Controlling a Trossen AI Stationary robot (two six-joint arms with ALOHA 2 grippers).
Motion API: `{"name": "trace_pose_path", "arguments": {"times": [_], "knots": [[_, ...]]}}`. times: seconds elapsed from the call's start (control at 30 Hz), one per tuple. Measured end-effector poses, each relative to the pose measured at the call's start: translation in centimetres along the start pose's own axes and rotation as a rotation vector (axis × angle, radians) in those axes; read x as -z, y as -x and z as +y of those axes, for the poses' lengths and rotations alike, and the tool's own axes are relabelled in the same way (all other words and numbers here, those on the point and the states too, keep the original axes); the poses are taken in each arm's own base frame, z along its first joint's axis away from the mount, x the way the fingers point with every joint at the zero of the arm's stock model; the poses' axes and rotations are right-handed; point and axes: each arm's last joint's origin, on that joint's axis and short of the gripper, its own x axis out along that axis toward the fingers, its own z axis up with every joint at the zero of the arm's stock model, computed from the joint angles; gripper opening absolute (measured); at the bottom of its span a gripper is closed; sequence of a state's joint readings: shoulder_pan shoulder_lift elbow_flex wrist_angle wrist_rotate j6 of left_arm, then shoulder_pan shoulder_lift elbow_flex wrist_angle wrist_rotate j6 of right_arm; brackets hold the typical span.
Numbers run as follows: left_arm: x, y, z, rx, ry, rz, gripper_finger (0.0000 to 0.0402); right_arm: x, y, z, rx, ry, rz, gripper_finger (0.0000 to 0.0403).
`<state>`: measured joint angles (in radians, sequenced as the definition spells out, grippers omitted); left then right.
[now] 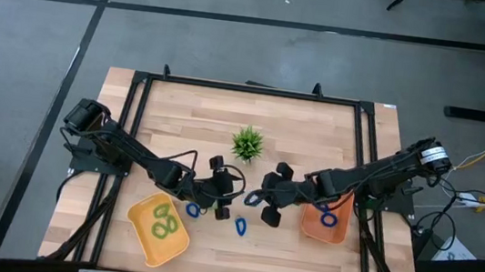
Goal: Sort spring keychains
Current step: Put the blue spring keychain into the orange bin
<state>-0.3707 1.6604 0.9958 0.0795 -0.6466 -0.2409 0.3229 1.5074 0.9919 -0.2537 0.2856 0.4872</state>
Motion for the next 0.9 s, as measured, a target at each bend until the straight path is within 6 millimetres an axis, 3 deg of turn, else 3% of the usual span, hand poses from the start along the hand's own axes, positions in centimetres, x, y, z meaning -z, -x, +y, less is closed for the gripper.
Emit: {"name": "trace_pose_path", "arguments": {"times": [0.23,0.57,0.73,0.9], "knots": [[0.0,0.0,0.1,-0.023,-0.002,-0.005,0.0193,-0.4,2.5,1.1,0.071,0.02,0.203,0.0014],[0.0,0.0,0.0,0.018,0.024,0.005,0.0189,-2.4,9.6,2.5,0.177,0.055,0.487,0.0015],[0.0,0.0,0.0,0.02,0.035,0.006,0.0191,-1.6,11.6,2.7,0.25,0.055,0.593,0.0015],[0.0,0.0,0.0,0.021,0.036,0.006,0.0189,0.5,11.7,2.7,0.342,0.055,0.672,0.0016]]}}
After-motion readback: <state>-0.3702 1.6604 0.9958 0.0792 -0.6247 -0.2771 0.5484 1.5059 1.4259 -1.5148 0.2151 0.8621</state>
